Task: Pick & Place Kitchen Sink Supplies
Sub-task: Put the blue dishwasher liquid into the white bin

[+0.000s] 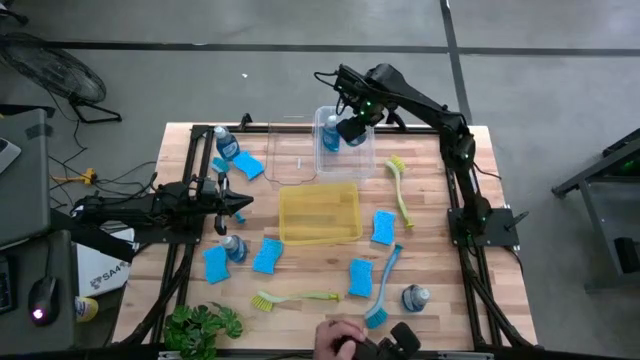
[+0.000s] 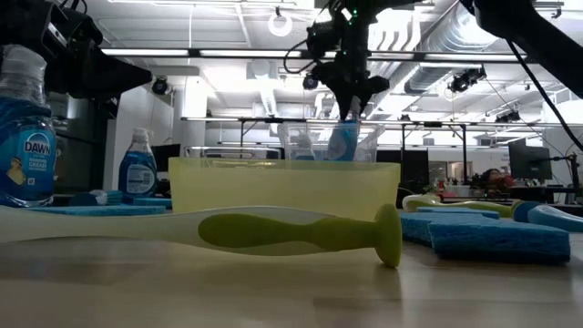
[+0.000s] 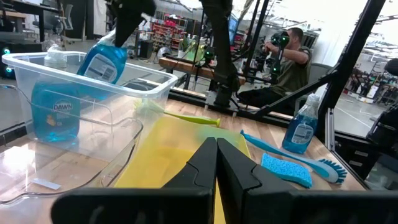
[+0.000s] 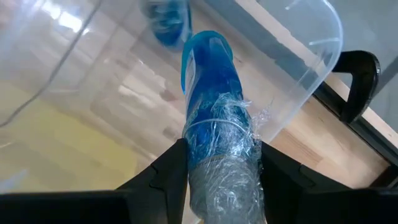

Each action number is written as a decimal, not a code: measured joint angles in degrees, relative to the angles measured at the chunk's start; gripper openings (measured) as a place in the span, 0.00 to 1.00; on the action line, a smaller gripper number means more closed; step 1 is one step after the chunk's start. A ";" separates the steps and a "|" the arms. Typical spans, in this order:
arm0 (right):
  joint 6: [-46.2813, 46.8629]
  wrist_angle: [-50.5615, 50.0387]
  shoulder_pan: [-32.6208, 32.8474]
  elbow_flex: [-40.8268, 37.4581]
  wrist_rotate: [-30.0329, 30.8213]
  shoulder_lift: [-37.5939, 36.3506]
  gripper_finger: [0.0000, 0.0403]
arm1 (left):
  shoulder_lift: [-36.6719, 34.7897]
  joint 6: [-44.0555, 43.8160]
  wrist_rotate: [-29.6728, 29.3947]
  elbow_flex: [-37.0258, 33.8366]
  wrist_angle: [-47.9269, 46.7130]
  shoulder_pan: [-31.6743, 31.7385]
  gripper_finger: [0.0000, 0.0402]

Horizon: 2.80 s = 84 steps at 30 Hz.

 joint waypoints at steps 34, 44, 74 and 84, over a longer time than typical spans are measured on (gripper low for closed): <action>0.87 3.04 -2.05 -0.02 -0.84 5.84 0.40 | -0.01 0.00 0.00 0.00 0.00 0.01 0.00; 0.67 2.28 -2.05 -0.02 -1.05 5.84 0.41 | -0.02 -0.02 0.00 0.00 0.02 0.00 0.00; 1.06 2.37 -2.27 1.98 1.90 3.46 0.55 | 0.00 -0.02 0.00 0.00 0.00 0.00 0.00; 2.29 -0.03 -0.58 2.05 1.84 -2.84 0.55 | 0.00 -0.02 0.00 0.00 0.02 0.00 0.00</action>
